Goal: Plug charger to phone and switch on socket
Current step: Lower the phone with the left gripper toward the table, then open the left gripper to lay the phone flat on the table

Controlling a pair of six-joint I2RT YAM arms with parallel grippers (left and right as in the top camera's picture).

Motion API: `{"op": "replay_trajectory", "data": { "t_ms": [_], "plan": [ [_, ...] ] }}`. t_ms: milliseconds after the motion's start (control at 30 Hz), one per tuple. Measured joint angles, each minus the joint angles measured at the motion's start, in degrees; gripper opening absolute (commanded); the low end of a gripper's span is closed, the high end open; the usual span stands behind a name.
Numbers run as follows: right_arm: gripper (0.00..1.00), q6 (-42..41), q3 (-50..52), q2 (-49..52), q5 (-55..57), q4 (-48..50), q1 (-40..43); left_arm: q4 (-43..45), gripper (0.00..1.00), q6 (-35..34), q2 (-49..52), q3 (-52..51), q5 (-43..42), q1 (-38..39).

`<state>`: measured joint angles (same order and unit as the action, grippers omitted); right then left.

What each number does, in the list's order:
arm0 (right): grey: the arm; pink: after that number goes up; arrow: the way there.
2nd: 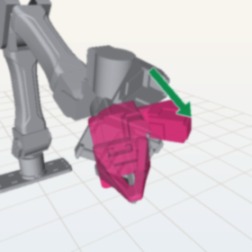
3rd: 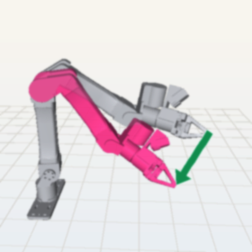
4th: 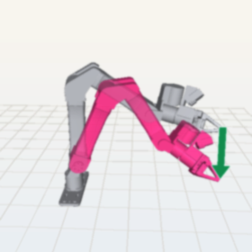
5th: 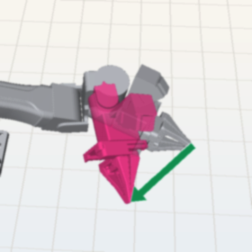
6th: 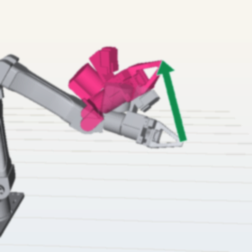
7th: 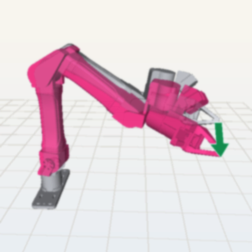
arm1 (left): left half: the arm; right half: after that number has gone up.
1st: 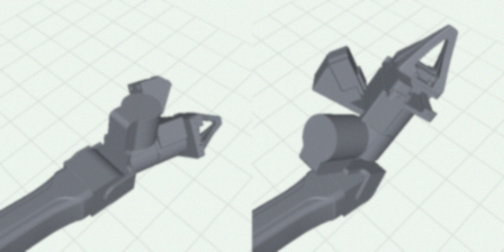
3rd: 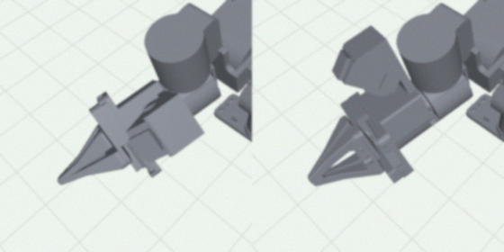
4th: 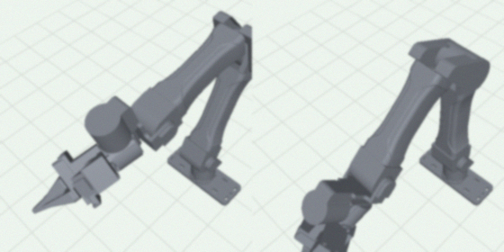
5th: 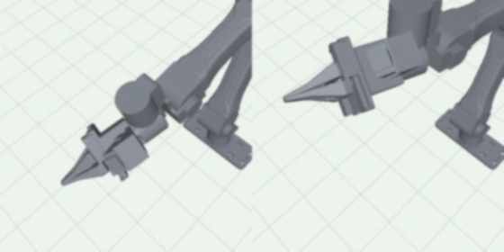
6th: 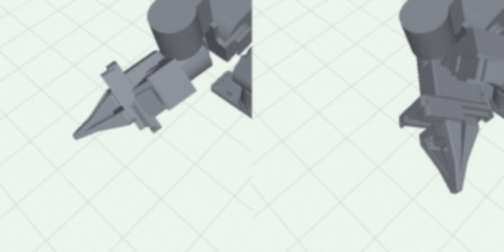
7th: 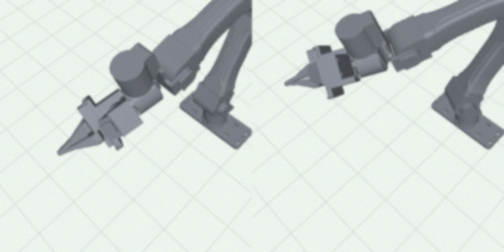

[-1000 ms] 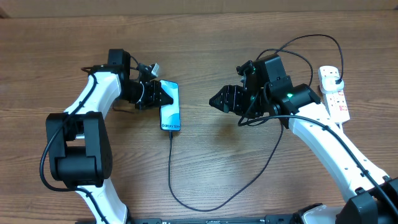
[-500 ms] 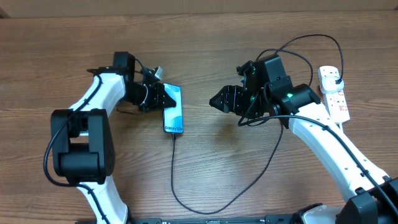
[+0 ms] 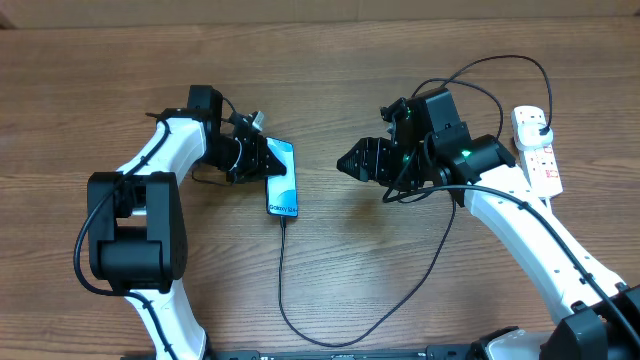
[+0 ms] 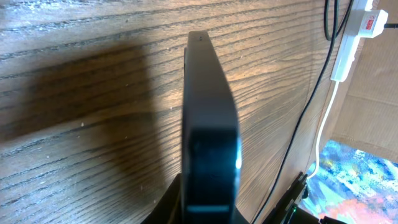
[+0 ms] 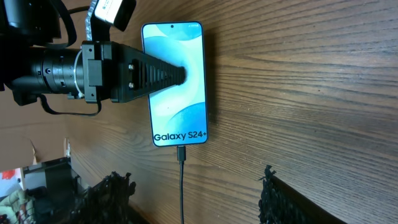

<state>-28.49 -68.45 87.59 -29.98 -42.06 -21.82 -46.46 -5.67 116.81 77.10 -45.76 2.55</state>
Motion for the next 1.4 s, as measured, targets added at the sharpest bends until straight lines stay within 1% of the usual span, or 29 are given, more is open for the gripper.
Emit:
{"op": "replay_trajectory", "data": {
  "t_ms": [267, 467, 833, 900, 1033, 1133, 1400],
  "plan": [
    [0.69, 0.0, 0.0, 0.0, 0.0, -0.5, 0.0, 0.0, 0.12, -0.5, 0.0, 0.0, 0.0, 0.0],
    [0.68, 0.0, 0.0, 0.0, 0.0, -0.6, 0.0, -0.5, 0.14, -3.3, 0.0, 0.0, 2.4, 0.0],
    [0.68, 0.0, 0.0, 0.0, 0.0, -1.0, 0.0, -1.4, 0.18, -4.9, 0.0, 0.0, 3.9, 0.0],
    [0.68, 0.1, 0.0, 0.0, 0.0, -1.0, 0.0, -1.3, 0.23, -4.9, 0.0, 0.0, 4.0, 0.0],
    [0.68, 0.0, 0.0, 0.0, 0.0, -1.1, 0.0, -1.4, 0.25, -5.0, 0.0, 0.0, 4.3, 0.0],
    [0.68, 0.0, 0.0, 0.0, 0.0, -1.1, 0.0, -1.7, 0.26, -5.0, 0.0, 0.0, 5.6, 0.0],
    [0.68, 0.0, 0.0, 0.0, 0.0, -1.3, 0.0, -2.5, 0.27, -5.1, 0.0, 0.0, 12.6, 0.0]
  ]
}}
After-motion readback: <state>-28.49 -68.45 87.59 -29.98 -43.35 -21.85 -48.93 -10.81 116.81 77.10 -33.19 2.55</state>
